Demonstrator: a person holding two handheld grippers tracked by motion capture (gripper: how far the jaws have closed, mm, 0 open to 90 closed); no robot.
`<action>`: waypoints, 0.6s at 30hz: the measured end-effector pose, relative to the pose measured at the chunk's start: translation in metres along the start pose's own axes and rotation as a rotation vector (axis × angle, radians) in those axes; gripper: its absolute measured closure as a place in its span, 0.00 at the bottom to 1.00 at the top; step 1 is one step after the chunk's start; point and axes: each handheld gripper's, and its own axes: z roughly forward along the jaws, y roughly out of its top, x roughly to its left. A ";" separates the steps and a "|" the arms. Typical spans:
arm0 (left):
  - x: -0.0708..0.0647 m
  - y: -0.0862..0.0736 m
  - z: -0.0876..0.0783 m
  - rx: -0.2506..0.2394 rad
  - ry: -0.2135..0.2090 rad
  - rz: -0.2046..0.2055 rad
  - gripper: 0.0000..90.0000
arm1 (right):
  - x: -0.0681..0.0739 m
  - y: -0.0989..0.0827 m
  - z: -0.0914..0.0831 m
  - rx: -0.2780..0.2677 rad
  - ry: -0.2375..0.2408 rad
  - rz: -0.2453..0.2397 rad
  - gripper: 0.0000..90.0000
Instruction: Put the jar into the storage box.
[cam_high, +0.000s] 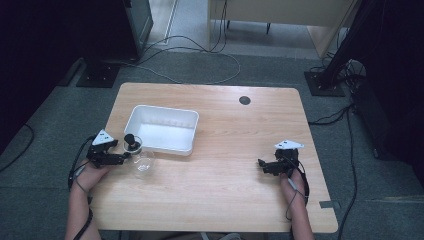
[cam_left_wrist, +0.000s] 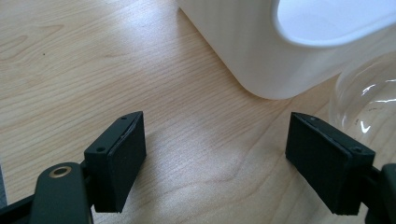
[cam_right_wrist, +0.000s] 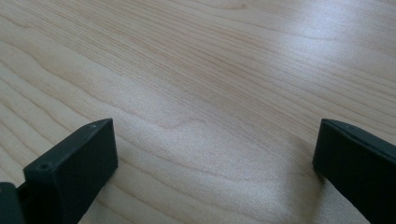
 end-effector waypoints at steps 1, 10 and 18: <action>0.000 0.000 0.000 0.000 0.002 -0.002 0.23 | 0.000 0.000 0.000 0.000 0.000 -0.002 0.00; -0.001 0.000 -0.001 0.000 0.023 -0.023 0.23 | 0.000 0.000 0.000 0.000 0.000 -0.001 0.00; 0.001 0.005 -0.003 0.057 0.038 -0.060 0.23 | 0.000 0.000 0.000 0.000 0.000 -0.001 0.00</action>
